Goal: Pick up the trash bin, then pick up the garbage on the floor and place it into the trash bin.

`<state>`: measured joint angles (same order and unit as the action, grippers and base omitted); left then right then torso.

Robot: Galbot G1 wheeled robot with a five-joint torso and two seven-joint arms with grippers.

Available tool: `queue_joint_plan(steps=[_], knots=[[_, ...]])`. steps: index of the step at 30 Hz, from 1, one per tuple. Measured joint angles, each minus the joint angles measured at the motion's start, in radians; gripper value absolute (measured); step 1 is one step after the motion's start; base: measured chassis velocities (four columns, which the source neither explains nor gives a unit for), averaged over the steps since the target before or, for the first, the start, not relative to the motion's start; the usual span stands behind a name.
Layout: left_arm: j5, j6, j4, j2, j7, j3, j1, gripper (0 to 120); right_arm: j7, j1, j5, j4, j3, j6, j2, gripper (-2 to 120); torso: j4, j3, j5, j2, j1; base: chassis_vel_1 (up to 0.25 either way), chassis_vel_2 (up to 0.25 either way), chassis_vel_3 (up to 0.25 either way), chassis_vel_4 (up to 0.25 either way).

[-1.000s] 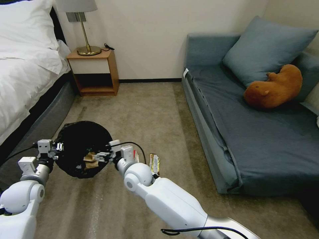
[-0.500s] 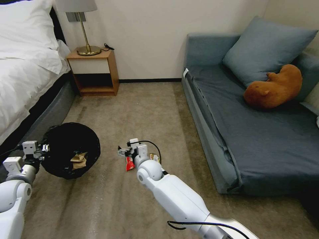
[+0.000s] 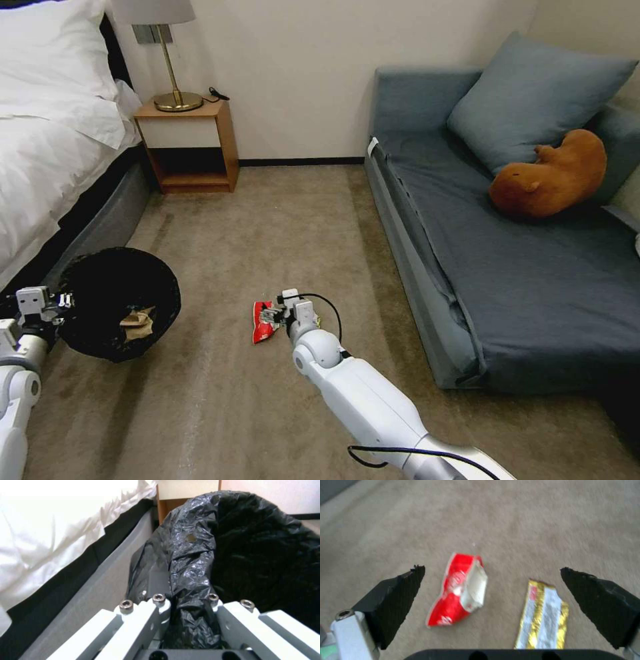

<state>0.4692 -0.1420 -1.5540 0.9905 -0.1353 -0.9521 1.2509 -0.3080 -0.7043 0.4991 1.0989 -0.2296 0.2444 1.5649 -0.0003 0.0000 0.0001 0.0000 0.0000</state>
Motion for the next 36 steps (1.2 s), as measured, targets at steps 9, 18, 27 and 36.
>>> queue_joint_plan(steps=[9, 18, 27, 36], knots=[[-0.001, -0.002, -0.004, 0.003, 0.002, -0.003, 0.000, 4, -0.003, -0.035, -0.007, -0.012, 0.024, 0.000, 0.000, 100, 0.0003, 0.000, 0.0000, 0.000, 0.000, 0.000, 0.000, 0.000, 0.000], [-0.005, -0.002, -0.012, 0.013, 0.003, -0.003, 0.009, 4, -0.008, -0.063, -0.011, 0.005, 0.030, 0.000, -0.006, 100, 0.0003, 0.000, 0.0000, 0.000, 0.000, 0.000, 0.000, 0.000, 0.000], [-0.006, 0.000, -0.011, 0.013, 0.003, -0.002, 0.013, 4, -0.010, -0.071, -0.011, 0.014, 0.031, 0.001, -0.011, 100, 0.0003, 0.000, 0.0000, 0.000, 0.000, 0.000, 0.000, 0.000, 0.000], [-0.012, 0.002, -0.010, 0.020, 0.001, 0.006, 0.013, 4, -0.010, -0.080, -0.013, 0.015, 0.032, 0.001, -0.016, 100, 0.0003, 0.000, 0.0000, 0.000, 0.000, 0.000, 0.000, 0.000, 0.000]])
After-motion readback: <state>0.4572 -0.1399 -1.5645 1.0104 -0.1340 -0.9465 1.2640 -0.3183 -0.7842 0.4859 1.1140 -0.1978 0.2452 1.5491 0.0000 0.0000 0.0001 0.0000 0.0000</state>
